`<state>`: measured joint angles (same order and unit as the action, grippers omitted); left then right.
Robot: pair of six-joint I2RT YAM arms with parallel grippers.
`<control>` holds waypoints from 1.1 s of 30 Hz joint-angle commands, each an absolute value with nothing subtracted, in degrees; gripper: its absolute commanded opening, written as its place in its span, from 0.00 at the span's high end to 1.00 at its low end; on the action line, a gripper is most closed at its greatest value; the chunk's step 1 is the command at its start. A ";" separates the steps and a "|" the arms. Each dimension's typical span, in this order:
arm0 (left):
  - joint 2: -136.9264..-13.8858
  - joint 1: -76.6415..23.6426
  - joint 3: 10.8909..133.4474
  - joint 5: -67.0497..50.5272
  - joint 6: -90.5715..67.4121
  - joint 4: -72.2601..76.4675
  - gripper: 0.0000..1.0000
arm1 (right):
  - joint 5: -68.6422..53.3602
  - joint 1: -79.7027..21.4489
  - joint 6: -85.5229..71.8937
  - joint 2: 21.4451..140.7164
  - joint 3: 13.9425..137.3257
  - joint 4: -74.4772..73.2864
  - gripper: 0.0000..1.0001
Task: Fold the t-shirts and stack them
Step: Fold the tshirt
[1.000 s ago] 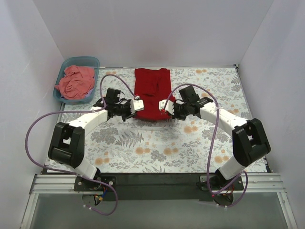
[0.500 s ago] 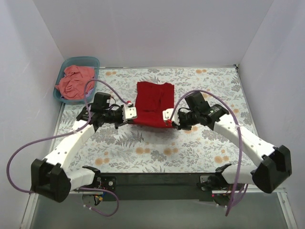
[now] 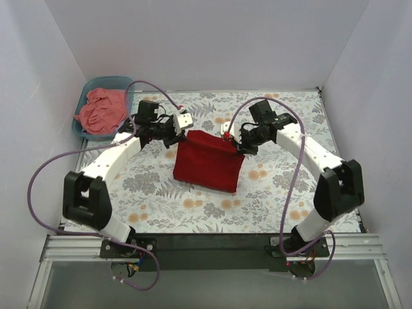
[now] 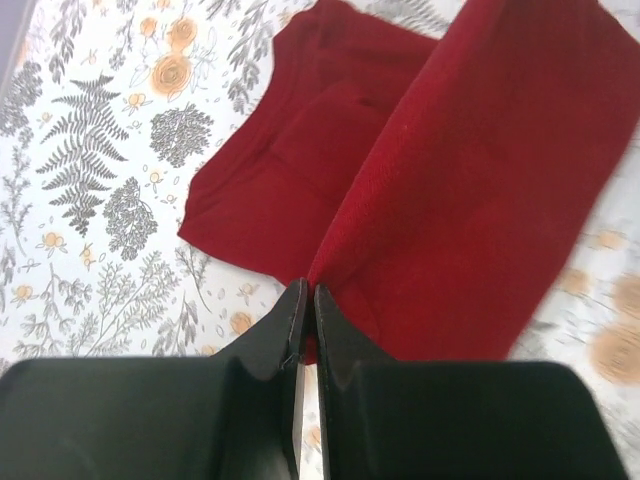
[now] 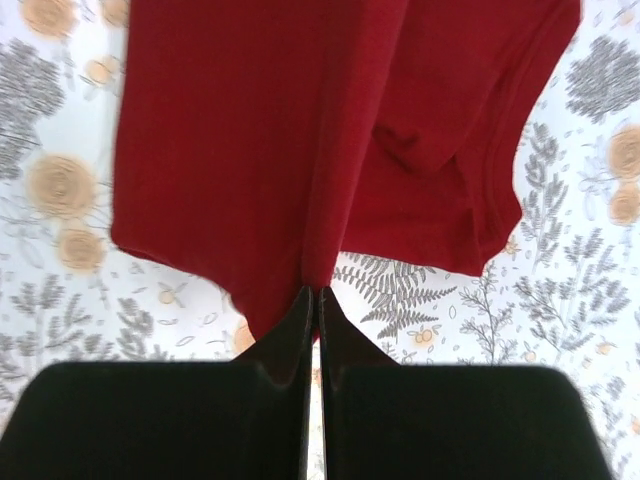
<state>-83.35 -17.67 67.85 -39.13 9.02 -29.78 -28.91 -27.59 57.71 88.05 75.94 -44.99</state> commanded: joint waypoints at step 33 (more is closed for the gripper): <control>-85.16 -18.02 54.21 -52.71 11.33 -20.91 0.48 | -45.60 -24.18 35.62 99.49 77.33 -40.17 0.64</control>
<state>-85.60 -18.06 50.87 -45.84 9.06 -18.79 -38.85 -26.13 43.11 100.44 72.62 -40.18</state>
